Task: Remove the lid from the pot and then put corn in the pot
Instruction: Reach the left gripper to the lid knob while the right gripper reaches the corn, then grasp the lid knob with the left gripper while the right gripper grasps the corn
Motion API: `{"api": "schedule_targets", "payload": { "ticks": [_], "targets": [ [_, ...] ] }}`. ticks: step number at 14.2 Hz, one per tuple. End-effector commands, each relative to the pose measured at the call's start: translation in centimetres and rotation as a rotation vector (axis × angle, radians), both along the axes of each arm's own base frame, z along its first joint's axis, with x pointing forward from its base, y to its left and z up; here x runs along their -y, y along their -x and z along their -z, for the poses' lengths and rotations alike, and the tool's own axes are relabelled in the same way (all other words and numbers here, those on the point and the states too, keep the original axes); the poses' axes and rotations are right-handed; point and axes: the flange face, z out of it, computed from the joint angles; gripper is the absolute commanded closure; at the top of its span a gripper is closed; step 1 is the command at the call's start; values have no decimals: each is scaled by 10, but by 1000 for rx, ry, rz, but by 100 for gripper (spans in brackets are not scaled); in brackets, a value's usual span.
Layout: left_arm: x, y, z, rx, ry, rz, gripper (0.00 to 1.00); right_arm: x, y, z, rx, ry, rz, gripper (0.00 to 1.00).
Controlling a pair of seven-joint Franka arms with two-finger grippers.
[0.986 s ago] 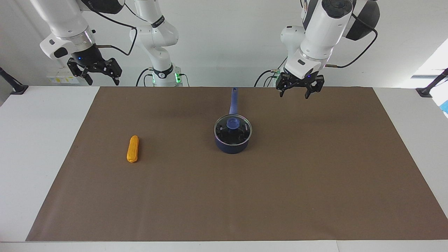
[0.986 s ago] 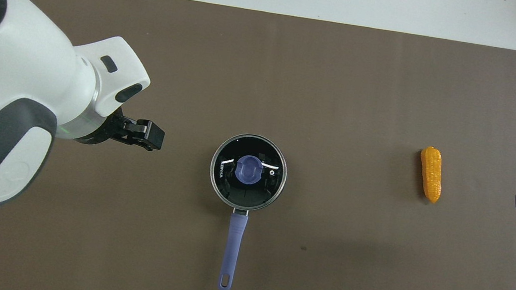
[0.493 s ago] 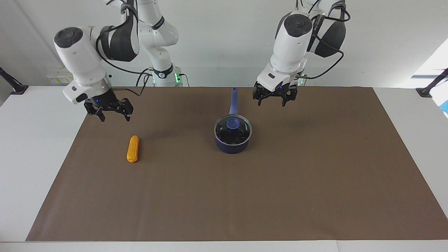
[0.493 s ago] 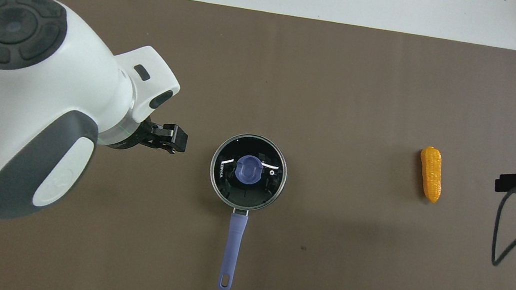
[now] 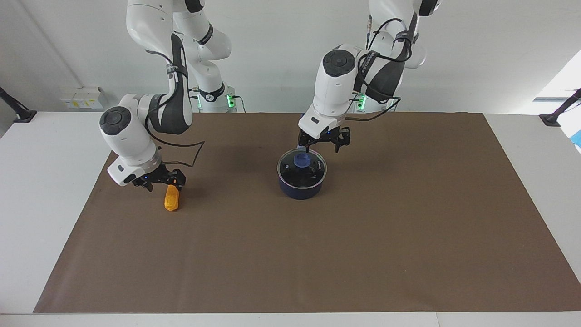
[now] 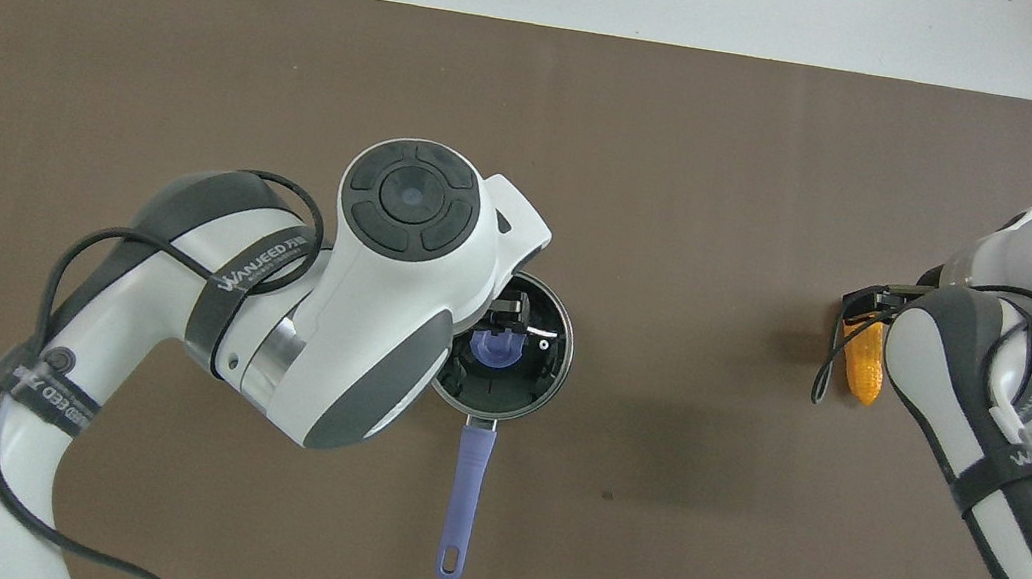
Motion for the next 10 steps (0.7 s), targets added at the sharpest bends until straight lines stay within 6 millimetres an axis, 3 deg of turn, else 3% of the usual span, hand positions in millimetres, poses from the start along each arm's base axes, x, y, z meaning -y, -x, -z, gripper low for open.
{"api": "schedule_targets", "payload": {
  "ticks": [1, 6, 7, 10],
  "targets": [
    [20, 5, 18, 18, 9, -25, 0, 7, 4, 29, 6, -21, -55, 0],
    [35, 11, 35, 32, 19, -5, 0, 5, 1, 46, 5, -17, -85, 0],
    [38, 11, 48, 26, 14, -2, 0, 6, 1, 46, 5, -17, -88, 0],
    [37, 11, 55, 33, 18, -1, 0, 10, 2, 54, -7, -18, -100, 0]
  ]
}}
